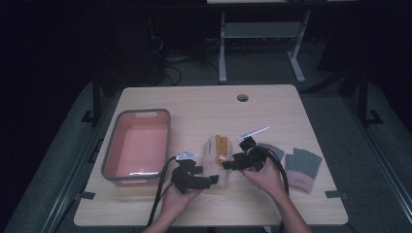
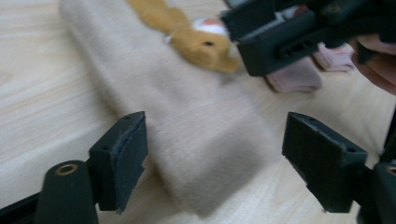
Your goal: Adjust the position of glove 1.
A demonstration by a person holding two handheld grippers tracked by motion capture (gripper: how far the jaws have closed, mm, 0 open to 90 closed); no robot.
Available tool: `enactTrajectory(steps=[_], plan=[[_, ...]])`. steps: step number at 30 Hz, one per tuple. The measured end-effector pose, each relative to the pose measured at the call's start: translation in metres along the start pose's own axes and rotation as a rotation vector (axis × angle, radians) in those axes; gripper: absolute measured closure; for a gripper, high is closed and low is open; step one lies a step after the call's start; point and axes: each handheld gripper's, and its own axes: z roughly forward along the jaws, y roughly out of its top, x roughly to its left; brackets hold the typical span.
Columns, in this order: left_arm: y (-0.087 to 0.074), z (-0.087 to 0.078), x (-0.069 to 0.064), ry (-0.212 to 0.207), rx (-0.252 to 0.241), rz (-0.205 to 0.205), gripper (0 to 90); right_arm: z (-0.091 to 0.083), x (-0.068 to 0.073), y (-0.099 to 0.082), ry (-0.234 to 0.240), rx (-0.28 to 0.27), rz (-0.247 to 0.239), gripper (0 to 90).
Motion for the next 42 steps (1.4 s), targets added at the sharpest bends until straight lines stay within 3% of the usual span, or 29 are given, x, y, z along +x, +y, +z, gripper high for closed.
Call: enactTrajectory(steps=[2, 7, 9, 15, 20, 24, 30, 33, 42], plan=[[-0.001, 0.002, 0.004, 0.030, 0.003, -0.013, 30.3, 0.002, -0.002, -0.002, 0.008, -0.003, 0.029, 37.3], [-0.003, 0.005, 0.008, 0.033, 0.026, -0.047, 34.7, 0.008, -0.006, -0.007, 0.017, 0.007, 0.069, 39.5], [-0.003, 0.007, 0.009, 0.023, 0.039, -0.063, 37.8, 0.012, -0.007, -0.008, 0.028, 0.018, 0.110, 41.2], [-0.004, 0.012, 0.012, 0.010, 0.065, -0.091, 43.1, 0.019, -0.009, -0.009, 0.058, 0.011, 0.144, 41.9], [-0.003, 0.013, 0.013, 0.004, 0.080, -0.086, 47.4, 0.025, -0.010, -0.010, 0.057, 0.006, 0.165, 39.9], [-0.001, 0.013, 0.014, -0.002, 0.091, -0.089, 50.3, 0.029, -0.010, -0.012, 0.083, -0.023, 0.202, 42.2], [-0.001, 0.014, 0.013, -0.001, 0.094, -0.086, 53.1, 0.033, -0.009, -0.017, 0.106, -0.052, 0.240, 53.7], [0.000, 0.015, 0.014, -0.006, 0.098, -0.093, 55.0, 0.036, -0.007, -0.018, 0.118, -0.046, 0.256, 64.4], [0.001, 0.018, 0.020, -0.054, 0.089, -0.172, 61.1, 0.038, -0.008, -0.018, 0.142, -0.038, 0.301, 78.0]])
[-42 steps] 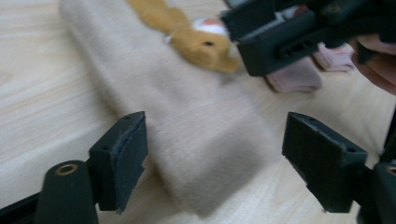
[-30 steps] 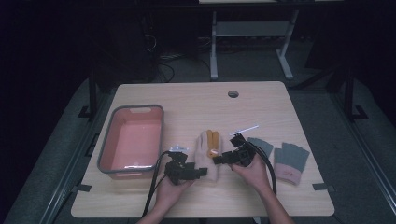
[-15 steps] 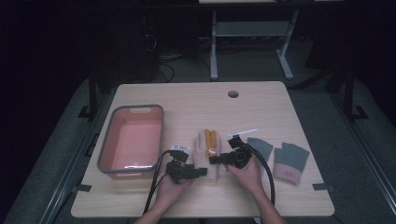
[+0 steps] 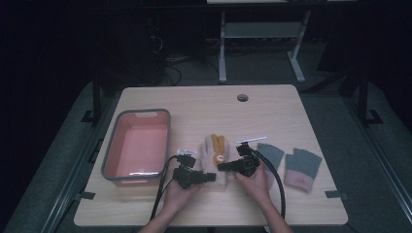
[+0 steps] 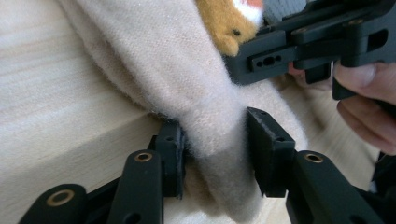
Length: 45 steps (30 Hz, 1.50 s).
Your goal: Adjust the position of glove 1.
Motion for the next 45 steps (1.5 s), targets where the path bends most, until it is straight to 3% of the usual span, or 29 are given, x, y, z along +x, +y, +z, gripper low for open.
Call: enactTrajectory(steps=[6, 13, 45], plan=[[0.001, 0.000, 0.002, -0.027, -0.011, -0.030, 65.6, -0.001, -0.001, 0.000, 0.005, -0.014, -0.004, 81.6], [0.001, -0.002, 0.002, -0.042, -0.024, -0.036, 67.0, -0.006, 0.002, 0.000, 0.024, -0.030, -0.003, 82.7], [0.019, -0.037, -0.011, -0.094, -0.063, 0.034, 67.1, -0.036, 0.027, 0.012, 0.103, -0.094, -0.026, 83.3]])
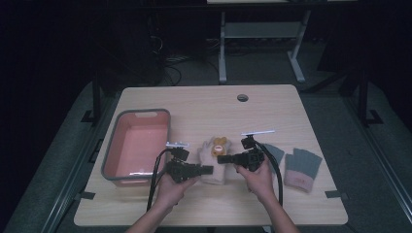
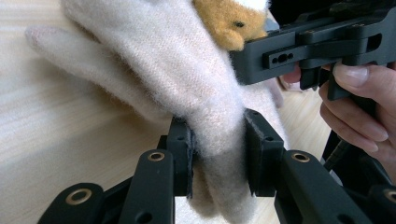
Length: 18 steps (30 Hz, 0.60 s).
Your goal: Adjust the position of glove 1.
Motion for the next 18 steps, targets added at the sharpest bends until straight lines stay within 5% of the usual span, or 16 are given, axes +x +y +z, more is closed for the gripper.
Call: enactTrajectory(steps=[18], plan=[[0.009, -0.020, 0.000, -0.012, -0.027, 0.011, 67.1, -0.002, 0.016, 0.014, 0.026, -0.002, -0.023, 83.4]])
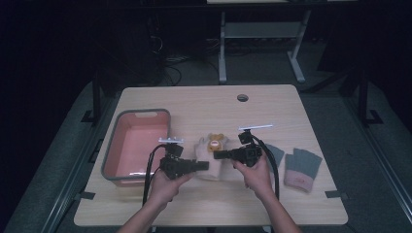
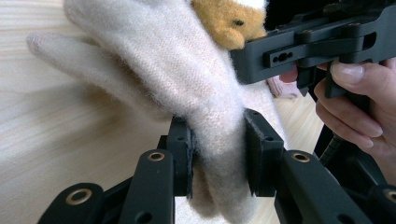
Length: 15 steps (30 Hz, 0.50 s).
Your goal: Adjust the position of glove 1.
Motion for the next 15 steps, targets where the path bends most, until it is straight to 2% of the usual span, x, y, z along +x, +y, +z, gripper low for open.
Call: enactTrajectory(steps=[15], plan=[[0.011, -0.016, 0.000, -0.015, -0.010, 0.001, 67.1, -0.001, 0.014, 0.014, 0.017, -0.006, -0.014, 83.4]])
